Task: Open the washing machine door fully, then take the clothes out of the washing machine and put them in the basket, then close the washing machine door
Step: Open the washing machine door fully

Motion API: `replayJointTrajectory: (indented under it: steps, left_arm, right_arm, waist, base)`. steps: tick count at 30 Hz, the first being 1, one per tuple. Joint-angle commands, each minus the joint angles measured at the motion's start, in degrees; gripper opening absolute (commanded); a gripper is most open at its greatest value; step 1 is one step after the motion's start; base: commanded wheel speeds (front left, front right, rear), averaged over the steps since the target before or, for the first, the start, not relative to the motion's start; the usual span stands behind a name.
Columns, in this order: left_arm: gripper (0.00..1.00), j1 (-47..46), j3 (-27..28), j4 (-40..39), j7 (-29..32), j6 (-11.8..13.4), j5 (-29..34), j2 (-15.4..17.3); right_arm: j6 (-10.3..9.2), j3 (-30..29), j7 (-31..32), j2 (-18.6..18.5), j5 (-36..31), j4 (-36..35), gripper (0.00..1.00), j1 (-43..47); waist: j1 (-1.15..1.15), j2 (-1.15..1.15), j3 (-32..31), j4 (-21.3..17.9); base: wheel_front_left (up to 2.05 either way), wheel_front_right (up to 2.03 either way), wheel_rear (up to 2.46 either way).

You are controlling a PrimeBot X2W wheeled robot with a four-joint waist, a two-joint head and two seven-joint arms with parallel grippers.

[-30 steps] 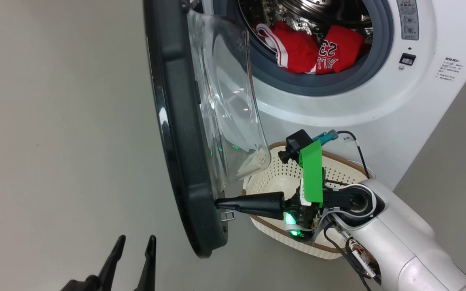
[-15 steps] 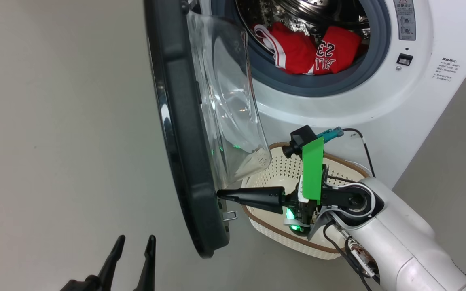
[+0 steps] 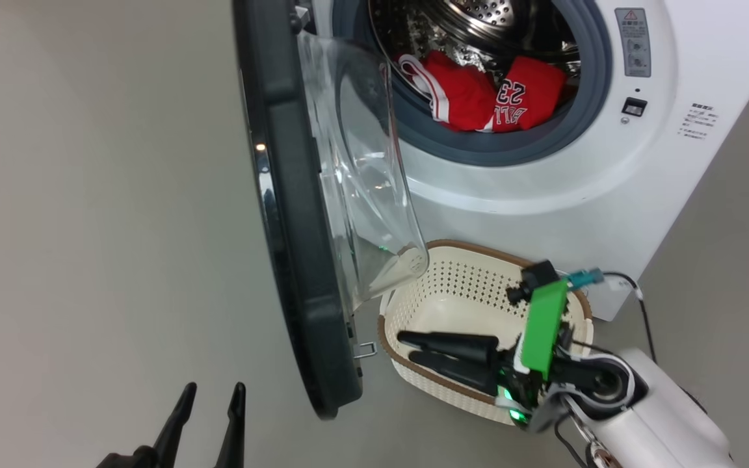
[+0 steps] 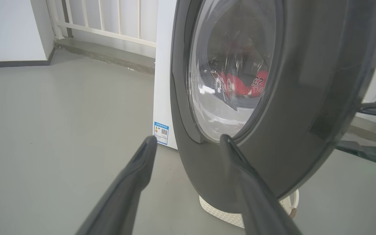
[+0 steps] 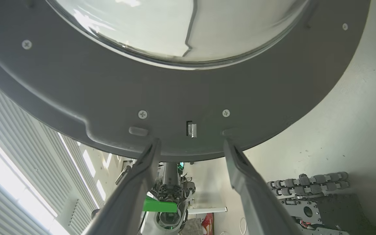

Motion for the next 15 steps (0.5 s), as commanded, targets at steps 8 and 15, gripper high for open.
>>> replayJointTrajectory:
  steps: [8, 15]
  left_arm:
    - [1.0, -0.2, 3.2, -0.9, -0.5, -0.6, 0.9, 0.5]
    - [1.0, -0.1, 3.6, -0.9, -0.5, -0.8, 1.0, 0.5]
  right_arm:
    - [0.44, -1.2, -7.4, -2.5, -8.4, -1.7, 1.0, 5.3]
    - [0.44, 0.8, -18.9, -5.1, -17.8, -0.9, 1.0, 8.4]
  waist:
    - [0.0, 0.0, -0.5, -1.7]
    - [0.0, 0.0, -0.6, -2.4]
  base:
    - [0.0, 0.0, 0.0]
    - [0.0, 0.0, 0.0]
